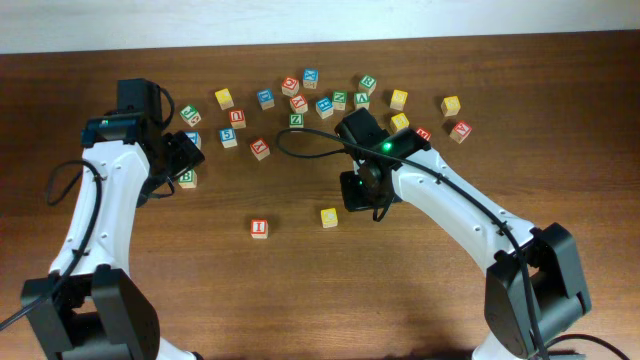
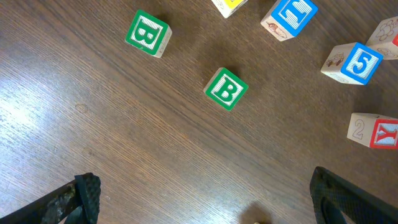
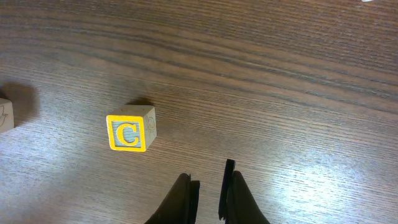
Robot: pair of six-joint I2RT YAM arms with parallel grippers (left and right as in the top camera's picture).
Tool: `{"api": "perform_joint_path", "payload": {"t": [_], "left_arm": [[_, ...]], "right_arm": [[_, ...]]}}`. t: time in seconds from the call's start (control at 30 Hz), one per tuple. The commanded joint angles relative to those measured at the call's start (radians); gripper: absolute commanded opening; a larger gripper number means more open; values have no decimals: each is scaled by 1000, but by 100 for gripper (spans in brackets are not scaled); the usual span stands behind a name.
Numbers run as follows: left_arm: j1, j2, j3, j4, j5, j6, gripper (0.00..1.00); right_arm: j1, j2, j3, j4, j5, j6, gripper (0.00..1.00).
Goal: Spell out ICRA
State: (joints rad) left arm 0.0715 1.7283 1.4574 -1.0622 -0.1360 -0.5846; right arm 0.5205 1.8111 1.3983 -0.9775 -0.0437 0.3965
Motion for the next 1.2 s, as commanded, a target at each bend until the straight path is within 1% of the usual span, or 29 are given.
{"api": "perform_joint_path", "payload": {"t": [0.0, 0.13, 0.23, 0.4, 0.47, 0.57, 0.67, 0.77, 0.9, 1.17], "left_arm": [[2, 7, -3, -1, -11, -6, 99], [2, 7, -3, -1, -11, -6, 99], [2, 7, -3, -1, -11, -6, 99], [2, 7, -3, -1, -11, -6, 99], [2, 7, -3, -1, -11, -6, 99], [2, 7, -3, -1, -11, -6, 99], [2, 7, -3, -1, -11, -6, 99], [2, 7, -3, -1, -11, -6, 99], [2, 7, -3, -1, -11, -6, 99], [2, 7, -3, -1, -11, -6, 99]], "right_arm": [[3, -2, -8, -2, 2, 4, 9], [3, -2, -8, -1, 2, 4, 12], [3, -2, -8, 0, 2, 4, 12], [4, -2, -19, 1, -45, 6, 9], [6, -2, -45, 13, -58, 37, 6], [20, -2, -110, 69, -58, 72, 4], [41, -2, -193, 166, -63, 116, 4], [67, -2, -261, 287, -78, 118, 4], [93, -2, -309, 418, -77, 117, 4], [97, -2, -311, 443, -77, 117, 4]]}}
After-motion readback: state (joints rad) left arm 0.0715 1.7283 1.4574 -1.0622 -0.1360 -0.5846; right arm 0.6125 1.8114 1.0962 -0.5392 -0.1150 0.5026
